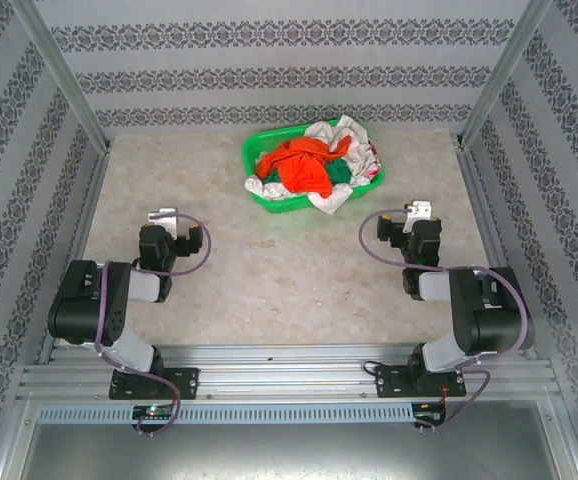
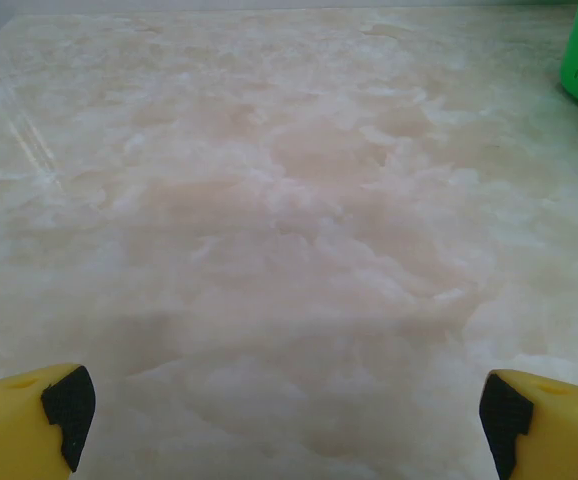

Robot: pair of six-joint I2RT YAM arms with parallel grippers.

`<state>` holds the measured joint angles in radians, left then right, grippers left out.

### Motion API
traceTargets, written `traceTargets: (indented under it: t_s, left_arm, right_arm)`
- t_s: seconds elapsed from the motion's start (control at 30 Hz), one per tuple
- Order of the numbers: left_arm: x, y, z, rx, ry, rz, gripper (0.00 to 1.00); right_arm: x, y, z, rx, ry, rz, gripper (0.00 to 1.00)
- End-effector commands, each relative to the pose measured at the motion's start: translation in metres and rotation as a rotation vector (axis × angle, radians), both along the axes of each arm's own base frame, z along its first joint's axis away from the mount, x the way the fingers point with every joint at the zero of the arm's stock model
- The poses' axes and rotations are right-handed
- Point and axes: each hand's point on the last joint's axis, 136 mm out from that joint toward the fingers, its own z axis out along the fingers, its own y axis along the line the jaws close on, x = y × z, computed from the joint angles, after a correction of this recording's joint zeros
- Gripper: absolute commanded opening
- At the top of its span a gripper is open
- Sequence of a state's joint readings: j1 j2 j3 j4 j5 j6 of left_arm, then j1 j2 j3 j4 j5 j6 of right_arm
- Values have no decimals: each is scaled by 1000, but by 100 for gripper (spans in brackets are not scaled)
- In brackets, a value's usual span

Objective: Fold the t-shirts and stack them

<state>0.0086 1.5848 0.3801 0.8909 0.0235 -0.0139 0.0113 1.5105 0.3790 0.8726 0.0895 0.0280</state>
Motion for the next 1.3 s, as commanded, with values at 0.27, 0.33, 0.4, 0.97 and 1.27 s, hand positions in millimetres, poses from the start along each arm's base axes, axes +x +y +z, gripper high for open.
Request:
traceTargets:
  t_s: [0.27, 0.33, 0.4, 0.97, 1.27]
  left_arm:
    - [7, -1, 12, 10, -42, -13, 100]
    - [7, -1, 12, 10, -43, -12, 100]
    - [7, 0, 12, 10, -43, -12, 100]
    - [4, 1, 15, 10, -66, 0, 100]
    - [-33, -3, 96, 20, -218, -1, 100]
  right_arm:
    - [4, 5, 7, 7, -28, 13, 98]
    - [4, 6, 6, 10, -26, 16, 98]
    - [4, 5, 7, 11, -28, 17, 98]
    - [2, 6, 11, 12, -48, 21, 98]
    - [-23, 27, 72, -22, -32, 101, 98]
